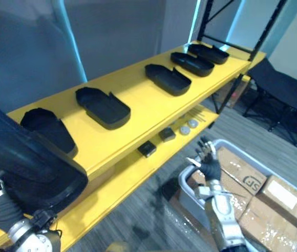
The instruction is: Walk over and take plastic housings, then place them on the shelf
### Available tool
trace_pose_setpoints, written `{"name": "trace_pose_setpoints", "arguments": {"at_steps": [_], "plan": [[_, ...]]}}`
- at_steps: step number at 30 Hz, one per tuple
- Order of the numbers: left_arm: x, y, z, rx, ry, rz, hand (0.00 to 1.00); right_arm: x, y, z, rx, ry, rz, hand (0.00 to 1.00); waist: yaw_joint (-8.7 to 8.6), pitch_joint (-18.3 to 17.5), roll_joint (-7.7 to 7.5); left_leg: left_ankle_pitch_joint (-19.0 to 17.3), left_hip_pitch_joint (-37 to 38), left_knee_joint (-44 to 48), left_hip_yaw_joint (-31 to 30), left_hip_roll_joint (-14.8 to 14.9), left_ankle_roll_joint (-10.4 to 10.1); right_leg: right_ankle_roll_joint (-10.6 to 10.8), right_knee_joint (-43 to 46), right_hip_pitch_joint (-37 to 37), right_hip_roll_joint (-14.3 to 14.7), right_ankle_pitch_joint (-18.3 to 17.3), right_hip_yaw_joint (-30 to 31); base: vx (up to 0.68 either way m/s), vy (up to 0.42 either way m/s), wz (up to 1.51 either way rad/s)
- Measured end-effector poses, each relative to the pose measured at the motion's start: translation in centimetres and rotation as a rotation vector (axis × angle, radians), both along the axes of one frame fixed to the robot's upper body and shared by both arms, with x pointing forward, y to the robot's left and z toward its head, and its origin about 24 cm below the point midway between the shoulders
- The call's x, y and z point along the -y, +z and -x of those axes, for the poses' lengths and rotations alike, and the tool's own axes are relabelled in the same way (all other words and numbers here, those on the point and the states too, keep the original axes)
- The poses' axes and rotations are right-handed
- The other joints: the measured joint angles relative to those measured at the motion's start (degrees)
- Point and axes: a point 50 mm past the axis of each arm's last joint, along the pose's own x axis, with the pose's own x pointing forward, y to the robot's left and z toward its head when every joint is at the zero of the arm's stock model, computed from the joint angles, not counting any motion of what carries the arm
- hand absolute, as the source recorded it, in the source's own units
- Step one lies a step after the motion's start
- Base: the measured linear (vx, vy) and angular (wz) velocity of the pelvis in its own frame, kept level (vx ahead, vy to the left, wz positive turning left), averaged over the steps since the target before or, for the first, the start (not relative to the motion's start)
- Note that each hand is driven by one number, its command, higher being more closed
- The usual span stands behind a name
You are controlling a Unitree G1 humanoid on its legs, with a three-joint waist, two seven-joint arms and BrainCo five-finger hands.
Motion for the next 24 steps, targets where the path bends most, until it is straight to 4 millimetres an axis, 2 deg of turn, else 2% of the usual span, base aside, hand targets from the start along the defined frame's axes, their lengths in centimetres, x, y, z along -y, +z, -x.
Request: {"name": "trace_pose_setpoints", "arguments": {"at_steps": [2,3,5,9,12,13,14,15,16,17,19,21,24], "plan": [[-0.1,-0.5,-0.1,-0.027,-0.005,0.014,1.00,0.8,-0.4,0.7,-0.018,-0.021,-0.011,0.00,-0.97,0.1,0.19,-0.3,-1.8,1.6,2.7,0.8,0.4,0.1,0.0,-0.1,0.0,-0.3,-1.6,-0.02,-0.016,0.45],[0.0,-1.1,-0.6,-0.041,-0.025,0.045,1.00,1.5,-0.9,1.3,-0.039,-0.044,-0.012,0.00,-2.00,0.5,0.50,0.3,-4.0,4.1,7.3,2.8,-0.5,0.3,0.6,-0.1,-0.1,-0.4,-3.5,-0.03,0.005,0.66],[0.1,-1.5,-0.9,-0.044,-0.037,0.080,1.00,1.9,-1.0,1.5,-0.041,-0.052,-0.009,0.00,-1.86,1.5,0.62,0.4,-4.7,5.1,9.3,3.1,-0.4,0.5,1.3,-0.1,-0.4,-0.7,-3.9,-0.03,0.037,0.36],[0.6,-2.6,-0.9,-0.074,-0.054,0.154,1.00,1.5,-0.8,1.7,-0.013,-0.023,-0.008,0.00,-1.50,2.7,0.21,0.6,-4.5,5.1,10.0,3.2,-0.2,0.7,3.1,-0.2,-1.0,-2.0,-3.8,0.00,0.042,0.06],[1.1,-2.6,-1.3,-0.063,-0.072,0.162,1.00,1.5,-0.6,1.7,0.008,-0.018,0.012,0.00,-1.65,3.3,0.54,0.6,-4.6,6.0,12.6,3.6,-0.1,0.8,4.8,-0.5,-1.6,-3.2,-2.8,-0.01,0.039,0.09],[1.5,-2.4,-1.8,-0.046,-0.095,0.163,1.00,1.4,-0.6,1.7,0.009,-0.015,0.026,0.00,-1.93,3.5,0.63,0.5,-4.7,6.1,12.5,3.5,0.1,1.7,6.3,-1.1,-1.3,-5.3,0.5,-0.05,0.023,0.45],[2.0,-2.1,-2.5,-0.019,-0.135,0.157,1.00,1.6,-0.7,1.9,0.005,-0.022,0.034,0.00,-2.74,3.6,0.74,0.7,-5.4,6.4,10.9,2.9,0.4,2.1,9.0,-2.6,-0.3,-8.5,7.4,-0.07,0.011,0.70],[2.4,-1.8,-3.1,-0.001,-0.164,0.153,1.00,1.7,-0.8,2.1,0.001,-0.038,0.035,0.00,-3.61,3.6,0.74,0.9,-6.2,6.7,9.2,2.3,0.6,1.7,10.3,-3.3,0.5,-10.2,11.4,-0.06,-0.024,1.21],[3.3,-1.2,-4.3,0.043,-0.230,0.142,1.00,2.3,-1.0,2.6,-0.011,-0.074,0.040,0.00,-5.17,3.5,0.60,1.5,-7.5,6.6,6.1,0.8,1.2,0.7,13.2,-4.6,1.5,-13.5,17.4,-0.06,-0.077,1.41],[4.0,-0.5,-5.4,0.086,-0.287,0.125,1.00,2.9,-1.1,3.1,-0.019,-0.109,0.061,0.00,-5.74,3.5,0.61,2.2,-8.6,6.7,3.6,-0.6,1.4,0.0,15.9,-6.1,2.0,-16.0,21.4,-0.04,-0.073,1.30],[4.6,0.4,-6.4,0.136,-0.325,0.107,1.00,3.6,-1.0,3.4,-0.009,-0.136,0.088,0.00,-5.72,4.0,1.08,2.6,-9.1,7.2,2.6,-1.2,1.2,0.1,16.7,-5.9,1.8,-16.2,21.5,-0.01,-0.024,0.60],[4.6,1.1,-6.8,0.179,-0.333,0.088,1.00,3.9,0.0,2.8,0.049,-0.143,0.119,0.00,-5.78,4.9,1.76,2.6,-9.7,8.6,2.6,-0.4,1.2,0.3,16.6,-5.9,2.2,-15.6,21.0,-0.02,0.000,0.13],[4.9,2.8,-7.4,0.268,-0.385,0.013,1.00,4.5,3.4,0.8,0.234,-0.168,0.174,0.00,-5.88,8.9,2.68,2.3,-10.1,9.8,3.5,1.3,0.9,-0.7,15.9,-6.3,3.4,-14.2,22.4,-0.11,0.016,-0.19]]}}
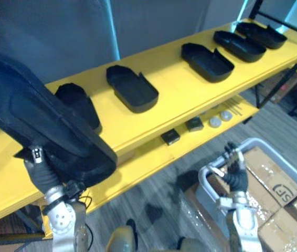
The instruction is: Walk over and take plastic housings, then place them on the shelf
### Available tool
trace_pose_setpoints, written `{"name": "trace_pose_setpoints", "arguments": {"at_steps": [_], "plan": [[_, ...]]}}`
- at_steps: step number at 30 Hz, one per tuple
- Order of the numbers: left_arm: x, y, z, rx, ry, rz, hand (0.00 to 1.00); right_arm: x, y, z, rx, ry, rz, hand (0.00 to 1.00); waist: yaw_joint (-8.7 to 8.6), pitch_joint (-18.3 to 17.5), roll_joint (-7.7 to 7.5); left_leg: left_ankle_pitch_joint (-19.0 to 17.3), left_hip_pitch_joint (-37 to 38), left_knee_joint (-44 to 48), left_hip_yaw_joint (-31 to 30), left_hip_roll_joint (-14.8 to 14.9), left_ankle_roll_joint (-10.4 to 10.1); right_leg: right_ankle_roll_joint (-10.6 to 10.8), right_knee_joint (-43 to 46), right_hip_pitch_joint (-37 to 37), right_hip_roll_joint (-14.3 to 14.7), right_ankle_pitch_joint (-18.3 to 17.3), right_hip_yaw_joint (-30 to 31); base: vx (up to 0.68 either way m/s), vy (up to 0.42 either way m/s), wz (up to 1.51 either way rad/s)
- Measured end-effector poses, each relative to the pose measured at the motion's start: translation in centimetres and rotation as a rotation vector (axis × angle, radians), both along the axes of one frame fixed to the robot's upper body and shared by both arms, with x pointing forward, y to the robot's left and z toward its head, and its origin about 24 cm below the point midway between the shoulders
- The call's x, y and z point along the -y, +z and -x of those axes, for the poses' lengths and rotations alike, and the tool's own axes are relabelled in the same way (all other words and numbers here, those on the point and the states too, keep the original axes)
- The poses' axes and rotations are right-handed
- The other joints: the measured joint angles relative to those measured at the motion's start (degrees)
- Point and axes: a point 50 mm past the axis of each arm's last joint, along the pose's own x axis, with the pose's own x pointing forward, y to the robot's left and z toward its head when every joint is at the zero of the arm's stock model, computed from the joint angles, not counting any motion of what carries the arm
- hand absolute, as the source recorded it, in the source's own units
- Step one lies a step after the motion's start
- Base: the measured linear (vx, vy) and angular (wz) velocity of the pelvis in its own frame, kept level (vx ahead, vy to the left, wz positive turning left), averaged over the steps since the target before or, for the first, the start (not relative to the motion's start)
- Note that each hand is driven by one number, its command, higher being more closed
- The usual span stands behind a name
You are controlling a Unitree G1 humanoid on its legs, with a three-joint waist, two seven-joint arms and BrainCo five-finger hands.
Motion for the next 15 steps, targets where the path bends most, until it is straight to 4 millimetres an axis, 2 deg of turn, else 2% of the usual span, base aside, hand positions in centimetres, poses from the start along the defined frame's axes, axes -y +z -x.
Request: {"name": "trace_pose_setpoints", "arguments": {"at_steps": [3,7,9,11,15], "plan": [[0.4,1.6,-0.2,0.109,-0.028,-0.060,1.00,0.3,2.5,-0.9,0.128,-0.042,0.022,0.00,-0.47,3.0,0.73,-0.3,-3.3,1.2,0.9,0.9,-0.4,-0.9,0.7,-4.0,0.7,0.1,1.4,-0.22,0.031,-0.20],[0.7,2.6,-0.5,0.169,-0.032,-0.093,1.00,0.4,2.8,-0.9,0.144,-0.074,0.024,0.00,-1.09,5.5,1.13,-0.3,-4.2,1.7,2.8,1.0,-0.3,-1.0,1.7,-6.3,0.4,0.5,2.8,-0.09,0.033,-0.23],[0.9,3.4,-0.7,0.209,-0.018,-0.135,1.00,0.8,3.0,-0.8,0.161,-0.101,0.020,0.00,-2.03,7.2,1.54,-0.2,-4.7,2.2,3.1,0.8,0.3,-0.9,2.3,-6.9,-0.2,0.6,2.9,-0.02,0.051,-0.05],[1.0,3.9,-0.9,0.237,-0.007,-0.155,1.00,1.0,3.2,-0.7,0.172,-0.115,0.019,0.00,-2.21,7.6,1.63,-0.2,-5.9,2.3,3.4,0.5,0.6,-0.7,3.3,-8.6,-0.8,0.4,3.0,0.01,0.040,0.00],[1.0,4.0,-1.5,0.249,0.001,-0.142,1.00,1.0,4.0,-1.0,0.208,-0.128,0.033,0.00,-2.32,8.9,1.90,-1.0,-6.9,5.0,3.2,-0.1,1.5,0.2,8.3,-10.2,-2.3,-1.8,2.8,0.05,0.009,0.08]]}}
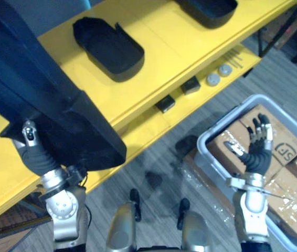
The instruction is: Walk over and take plastic housings, then place them on the shelf
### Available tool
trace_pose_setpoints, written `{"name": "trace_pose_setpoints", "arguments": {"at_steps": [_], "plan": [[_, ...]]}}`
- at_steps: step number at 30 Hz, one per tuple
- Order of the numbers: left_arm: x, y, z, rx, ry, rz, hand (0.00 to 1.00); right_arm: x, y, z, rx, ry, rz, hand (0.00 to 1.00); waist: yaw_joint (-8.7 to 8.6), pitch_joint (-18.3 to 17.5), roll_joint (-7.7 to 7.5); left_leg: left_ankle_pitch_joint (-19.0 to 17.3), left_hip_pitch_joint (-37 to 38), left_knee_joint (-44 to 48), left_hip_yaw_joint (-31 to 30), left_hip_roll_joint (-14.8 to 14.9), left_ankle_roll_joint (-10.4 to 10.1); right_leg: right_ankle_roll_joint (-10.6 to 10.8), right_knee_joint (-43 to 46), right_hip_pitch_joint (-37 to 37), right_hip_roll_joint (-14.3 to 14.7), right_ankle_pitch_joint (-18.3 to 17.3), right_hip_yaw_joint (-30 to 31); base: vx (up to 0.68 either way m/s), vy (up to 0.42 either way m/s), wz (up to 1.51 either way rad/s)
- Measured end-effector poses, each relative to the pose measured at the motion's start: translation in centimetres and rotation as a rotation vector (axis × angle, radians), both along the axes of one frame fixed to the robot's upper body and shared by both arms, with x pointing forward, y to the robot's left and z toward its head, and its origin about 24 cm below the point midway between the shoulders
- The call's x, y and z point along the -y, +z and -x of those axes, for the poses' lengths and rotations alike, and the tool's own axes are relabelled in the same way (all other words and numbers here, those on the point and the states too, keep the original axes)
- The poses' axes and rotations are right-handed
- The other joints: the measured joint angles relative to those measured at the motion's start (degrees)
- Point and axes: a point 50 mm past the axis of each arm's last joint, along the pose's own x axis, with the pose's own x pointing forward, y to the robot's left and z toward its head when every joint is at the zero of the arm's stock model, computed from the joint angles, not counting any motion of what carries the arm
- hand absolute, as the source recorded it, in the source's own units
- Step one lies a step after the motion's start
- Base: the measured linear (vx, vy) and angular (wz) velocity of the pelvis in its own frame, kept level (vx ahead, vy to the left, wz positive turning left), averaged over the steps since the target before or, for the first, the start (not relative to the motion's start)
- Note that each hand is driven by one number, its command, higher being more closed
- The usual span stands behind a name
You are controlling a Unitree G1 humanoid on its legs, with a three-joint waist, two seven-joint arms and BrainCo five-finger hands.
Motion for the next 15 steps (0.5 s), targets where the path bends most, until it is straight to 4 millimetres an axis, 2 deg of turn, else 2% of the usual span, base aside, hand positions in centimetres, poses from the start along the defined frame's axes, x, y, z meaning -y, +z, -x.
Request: {"name": "trace_pose_setpoints", "arguments": {"at_steps": [2,7,9,10,11,12,13,14,15], "plan": [[-0.1,-0.3,0.0,-0.013,0.007,0.001,1.00,0.0,0.3,0.0,0.015,-0.003,-0.001,0.00,0.09,0.1,0.00,-1.4,0.4,2.1,-0.4,-0.6,-0.1,0.3,3.8,0.1,-1.3,-2.9,-0.3,0.05,-0.033,0.18],[-1.1,-0.7,0.6,-0.036,0.062,-0.005,1.00,0.0,1.4,0.2,0.068,0.007,0.015,0.00,0.33,-0.1,-0.04,-3.5,1.6,3.2,-2.2,-1.4,-0.4,0.4,6.0,2.8,-2.6,-7.1,-3.3,0.04,-0.047,0.27],[-1.5,-0.4,0.6,-0.033,0.098,-0.033,1.00,0.4,1.7,0.3,0.087,-0.002,0.021,0.00,0.37,-0.8,-0.46,-5.2,2.0,4.4,-2.8,-2.1,0.6,2.3,5.9,5.5,-3.5,-8.4,-5.2,0.13,0.006,0.47],[-1.5,-0.2,0.4,-0.036,0.099,-0.057,1.00,0.8,1.7,0.5,0.094,-0.020,0.024,0.00,0.21,-1.4,-1.47,-6.3,3.9,4.2,-2.3,-2.6,0.8,3.2,11.3,6.0,-5.0,-7.7,-5.6,0.22,0.042,0.59],[-1.6,0.1,0.3,-0.043,0.114,-0.104,1.00,0.7,2.1,0.3,0.118,-0.014,0.026,0.00,0.42,-2.4,-2.50,-7.8,4.6,5.7,-3.1,-4.1,0.7,3.2,23.0,1.5,-7.5,-5.2,-2.5,0.19,0.052,0.56],[-1.6,0.2,0.3,-0.047,0.122,-0.126,1.00,0.5,2.3,0.2,0.129,-0.005,0.026,0.00,0.41,-2.8,-2.81,-8.6,4.9,6.3,-3.6,-4.3,0.8,2.5,27.6,-0.7,-8.1,-2.6,-0.8,0.26,0.063,0.50],[-1.6,0.6,0.2,-0.059,0.138,-0.187,1.00,0.1,2.6,-0.1,0.144,0.025,0.028,0.00,0.42,-3.3,-3.32,-9.3,7.1,6.1,-5.6,-4.7,0.9,1.2,35.8,-4.1,-8.7,5.8,2.0,0.22,0.032,0.55],[-1.5,0.9,0.0,-0.066,0.140,-0.226,1.00,-0.2,2.7,-0.3,0.152,0.046,0.033,0.00,0.16,-3.9,-3.46,-8.8,8.7,4.9,-7.6,-4.5,0.3,-0.7,40.2,-6.8,-8.6,9.9,3.6,0.29,-0.036,0.74],[-1.3,1.2,-0.2,-0.065,0.131,-0.247,1.00,-0.7,2.8,-0.3,0.161,0.079,0.044,0.00,0.06,-4.9,-3.71,-8.8,9.7,3.9,-9.2,-4.4,0.4,-1.7,40.5,-8.0,-7.6,4.4,4.0,0.28,-0.096,0.90]]}}
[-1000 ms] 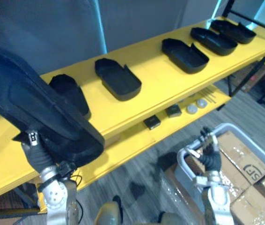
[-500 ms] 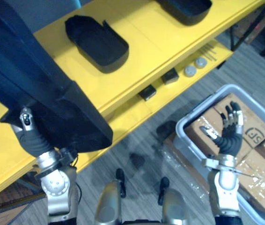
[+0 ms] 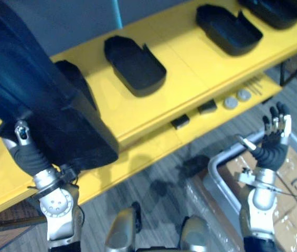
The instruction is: Walk over and take plastic housings, then place them on the shelf
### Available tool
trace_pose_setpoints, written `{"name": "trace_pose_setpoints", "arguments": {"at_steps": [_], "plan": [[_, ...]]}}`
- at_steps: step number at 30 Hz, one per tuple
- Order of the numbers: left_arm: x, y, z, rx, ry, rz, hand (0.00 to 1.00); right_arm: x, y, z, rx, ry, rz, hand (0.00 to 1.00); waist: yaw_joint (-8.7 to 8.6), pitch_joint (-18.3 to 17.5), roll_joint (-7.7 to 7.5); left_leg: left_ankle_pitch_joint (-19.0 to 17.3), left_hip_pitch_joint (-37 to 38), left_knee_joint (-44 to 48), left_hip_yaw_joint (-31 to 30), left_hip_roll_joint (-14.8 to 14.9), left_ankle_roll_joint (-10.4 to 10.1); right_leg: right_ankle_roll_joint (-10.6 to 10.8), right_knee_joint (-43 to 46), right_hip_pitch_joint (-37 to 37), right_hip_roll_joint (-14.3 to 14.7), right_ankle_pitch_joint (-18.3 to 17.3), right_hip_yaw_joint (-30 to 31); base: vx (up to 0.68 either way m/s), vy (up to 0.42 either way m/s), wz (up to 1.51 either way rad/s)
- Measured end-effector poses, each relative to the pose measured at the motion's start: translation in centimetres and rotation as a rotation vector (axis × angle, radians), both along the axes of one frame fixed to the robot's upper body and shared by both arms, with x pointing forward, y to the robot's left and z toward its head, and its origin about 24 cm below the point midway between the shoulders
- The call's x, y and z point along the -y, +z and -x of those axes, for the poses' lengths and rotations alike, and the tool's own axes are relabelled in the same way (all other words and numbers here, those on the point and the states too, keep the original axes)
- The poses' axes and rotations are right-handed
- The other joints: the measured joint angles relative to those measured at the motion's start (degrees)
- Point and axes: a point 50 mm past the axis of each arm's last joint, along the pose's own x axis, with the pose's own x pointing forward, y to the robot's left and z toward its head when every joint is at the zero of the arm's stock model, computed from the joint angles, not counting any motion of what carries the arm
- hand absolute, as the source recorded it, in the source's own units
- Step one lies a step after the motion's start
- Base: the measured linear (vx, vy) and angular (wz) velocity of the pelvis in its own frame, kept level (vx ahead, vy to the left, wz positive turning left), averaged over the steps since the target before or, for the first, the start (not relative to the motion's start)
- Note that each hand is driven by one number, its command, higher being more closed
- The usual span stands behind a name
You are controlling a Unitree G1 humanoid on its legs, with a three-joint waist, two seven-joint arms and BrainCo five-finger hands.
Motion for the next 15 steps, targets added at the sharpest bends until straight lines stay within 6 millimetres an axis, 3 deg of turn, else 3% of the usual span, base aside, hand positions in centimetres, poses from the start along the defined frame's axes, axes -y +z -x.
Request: {"name": "trace_pose_setpoints", "arguments": {"at_steps": [1,2,3,4,5,6,8,10,15], "plan": [[0.1,0.1,-0.2,-0.003,-0.002,0.006,1.00,-0.7,0.4,-0.2,0.019,0.051,0.012,0.00,0.00,-1.0,0.54,0.1,1.3,-1.4,-2.3,0.7,-0.2,-0.5,-7.3,0.1,2.8,-5.1,0.4,0.27,-0.114,0.87],[0.1,0.1,-0.3,-0.007,-0.004,0.012,1.00,-1.0,0.5,-0.2,0.027,0.072,0.017,0.00,0.02,-1.7,0.72,0.2,1.7,-2.2,-3.5,0.9,-0.3,-0.4,-12.6,0.5,4.3,-6.3,0.9,0.28,-0.130,0.99],[0.3,0.1,-0.5,-0.015,-0.017,0.032,1.00,-1.5,1.1,-0.3,0.049,0.108,0.035,0.00,0.21,-2.9,0.53,0.3,2.5,-3.4,-5.4,1.5,-0.5,-0.1,-24.4,0.8,7.2,-6.8,2.2,0.29,-0.176,0.86],[0.3,0.0,-0.6,-0.023,-0.020,0.046,1.00,-1.9,1.5,-0.4,0.069,0.138,0.046,0.00,0.50,-3.3,0.54,0.4,2.9,-4.1,-6.9,1.7,-0.7,0.4,-32.2,1.1,8.8,-6.3,3.7,0.34,-0.239,1.40],[0.5,-0.2,-0.8,-0.046,-0.026,0.053,1.00,-2.6,2.1,-0.2,0.094,0.179,0.054,0.00,0.32,-4.1,-0.59,-0.2,2.7,-3.5,-8.2,1.3,-2.1,0.3,-42.6,3.2,10.1,-2.0,6.4,0.32,-0.285,1.52],[0.7,-0.4,-0.9,-0.060,-0.039,0.053,1.00,-3.0,2.2,-0.2,0.096,0.196,0.060,0.00,0.04,-4.3,-0.92,-1.4,2.8,-2.9,-8.4,1.3,-3.8,2.7,-43.1,4.8,10.1,4.1,7.3,0.23,-0.254,1.50],[1.5,-1.5,-0.9,-0.102,-0.070,0.092,1.00,-3.5,1.9,-0.9,0.039,0.230,0.086,0.00,1.07,-5.1,2.23,-2.0,2.7,-2.0,-8.1,4.3,-4.5,1.7,-42.5,7.0,11.5,1.9,4.1,0.19,-0.202,0.85],[2.0,-1.8,-1.0,-0.120,-0.104,0.101,1.00,-3.8,1.7,-1.1,0.005,0.244,0.120,0.00,1.40,-5.7,3.49,-0.6,3.0,-3.7,-6.2,6.3,-5.9,0.7,-42.8,9.3,11.7,0.7,-0.1,0.18,-0.175,0.94],[2.7,-2.4,-1.0,-0.160,-0.170,0.105,1.00,-3.7,1.5,-0.7,-0.016,0.242,0.120,0.00,1.39,-6.0,2.79,5.7,5.6,-12.2,-0.1,7.5,-6.2,-0.3,-45.7,14.7,10.1,-0.7,-7.4,0.07,-0.122,0.82]]}}
